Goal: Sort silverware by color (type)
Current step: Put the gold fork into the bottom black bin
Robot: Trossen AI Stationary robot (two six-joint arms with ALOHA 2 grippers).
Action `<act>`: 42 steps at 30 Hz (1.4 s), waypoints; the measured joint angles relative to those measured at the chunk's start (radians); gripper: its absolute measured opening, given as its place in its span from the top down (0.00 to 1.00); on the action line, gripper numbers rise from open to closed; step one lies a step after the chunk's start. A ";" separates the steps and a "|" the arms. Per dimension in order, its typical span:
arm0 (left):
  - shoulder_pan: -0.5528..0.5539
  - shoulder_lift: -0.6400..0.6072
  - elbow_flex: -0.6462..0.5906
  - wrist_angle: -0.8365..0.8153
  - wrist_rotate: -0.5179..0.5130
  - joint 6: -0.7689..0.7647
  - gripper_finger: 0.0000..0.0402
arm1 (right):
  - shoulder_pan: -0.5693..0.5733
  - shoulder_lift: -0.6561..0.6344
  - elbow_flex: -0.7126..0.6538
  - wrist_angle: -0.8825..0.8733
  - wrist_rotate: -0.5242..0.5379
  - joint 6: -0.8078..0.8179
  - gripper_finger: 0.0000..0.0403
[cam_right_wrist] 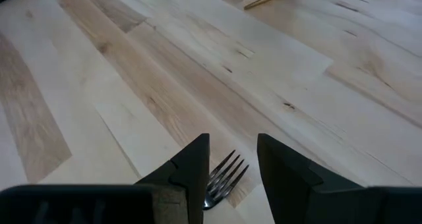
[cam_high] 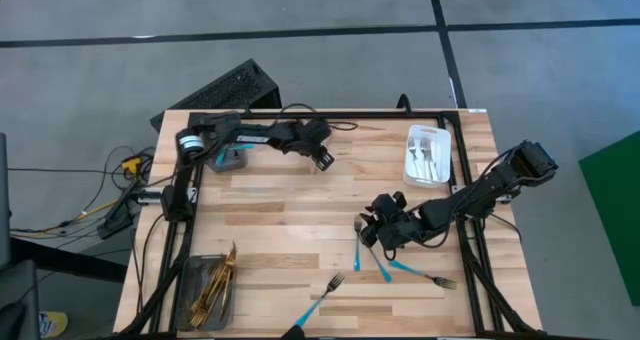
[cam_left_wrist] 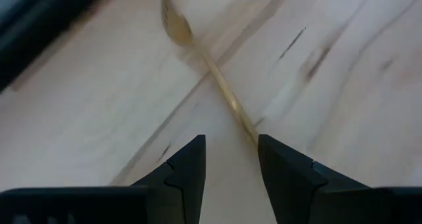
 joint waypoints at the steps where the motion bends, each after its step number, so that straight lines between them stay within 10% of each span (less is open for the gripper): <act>1: 0.002 0.024 0.034 -0.041 0.002 0.009 0.69 | 0.000 0.000 0.000 -0.001 0.000 0.000 0.62; 9: -0.021 0.114 0.201 -0.218 -0.061 0.025 0.70 | 0.001 0.000 0.000 -0.018 -0.004 0.002 0.62; 42: -0.002 0.089 0.163 -0.168 0.115 0.098 0.77 | 0.026 0.000 0.000 -0.037 -0.004 0.026 0.62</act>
